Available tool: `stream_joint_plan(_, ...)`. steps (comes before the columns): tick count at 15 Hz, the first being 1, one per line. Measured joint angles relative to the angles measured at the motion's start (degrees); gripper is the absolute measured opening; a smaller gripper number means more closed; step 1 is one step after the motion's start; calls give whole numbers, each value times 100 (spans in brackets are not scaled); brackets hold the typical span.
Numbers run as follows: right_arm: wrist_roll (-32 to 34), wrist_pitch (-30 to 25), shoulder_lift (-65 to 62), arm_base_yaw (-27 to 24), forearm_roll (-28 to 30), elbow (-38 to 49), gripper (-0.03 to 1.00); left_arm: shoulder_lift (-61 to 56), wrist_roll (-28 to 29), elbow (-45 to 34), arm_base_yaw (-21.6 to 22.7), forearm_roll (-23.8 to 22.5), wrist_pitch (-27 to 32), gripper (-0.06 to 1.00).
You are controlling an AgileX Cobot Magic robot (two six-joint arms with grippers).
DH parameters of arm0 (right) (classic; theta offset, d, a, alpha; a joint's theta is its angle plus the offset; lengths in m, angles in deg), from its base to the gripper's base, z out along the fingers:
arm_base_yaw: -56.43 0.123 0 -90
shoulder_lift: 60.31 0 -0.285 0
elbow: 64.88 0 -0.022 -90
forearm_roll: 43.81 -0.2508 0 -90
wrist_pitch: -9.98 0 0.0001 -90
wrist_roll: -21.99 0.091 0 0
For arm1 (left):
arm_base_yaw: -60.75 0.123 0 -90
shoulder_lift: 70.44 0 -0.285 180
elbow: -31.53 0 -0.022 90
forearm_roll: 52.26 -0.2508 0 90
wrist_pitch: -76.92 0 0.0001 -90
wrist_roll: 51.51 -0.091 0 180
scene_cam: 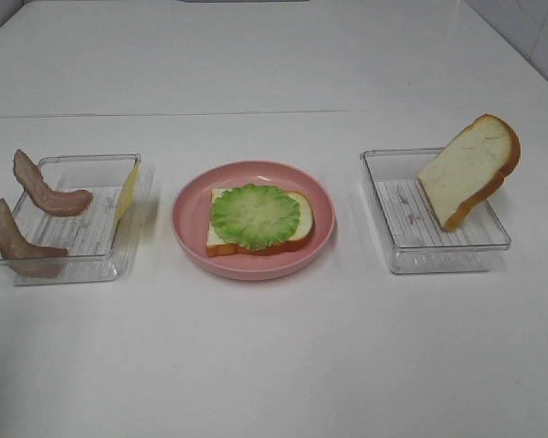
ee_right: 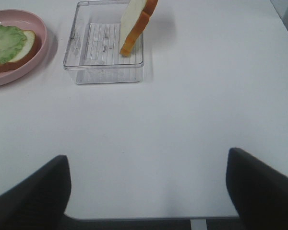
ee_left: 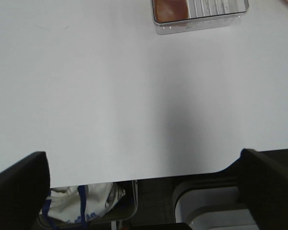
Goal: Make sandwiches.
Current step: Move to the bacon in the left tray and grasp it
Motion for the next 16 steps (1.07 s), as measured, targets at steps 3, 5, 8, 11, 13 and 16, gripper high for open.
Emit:
stream_joint_plan(3, 0, 0, 0, 0, 0, 0, 85, 1793, 23, 945, 0, 0, -6, 98)
stream_joint_plan(5, 0, 0, 0, 0, -6, 0, 85, 2968, 23, 1684, 0, 63, -11, 98)
stream_joint_plan(8, 0, 0, 0, 0, -6, 0, 85, 4332, 23, 2630, 0, 115, -17, 98)
stream_joint_plan(11, 0, 0, 0, 0, -6, 0, 85, 5180, 23, 2956, 0, 160, -17, 98)
stream_joint_plan(13, 0, 0, 0, 0, -6, 0, 85, 5816, 23, 2985, 0, 229, -17, 98)
stream_joint_plan(16, 0, 0, 0, 0, -6, 0, 85, 6131, 23, 3014, -40, 384, -160, 98)
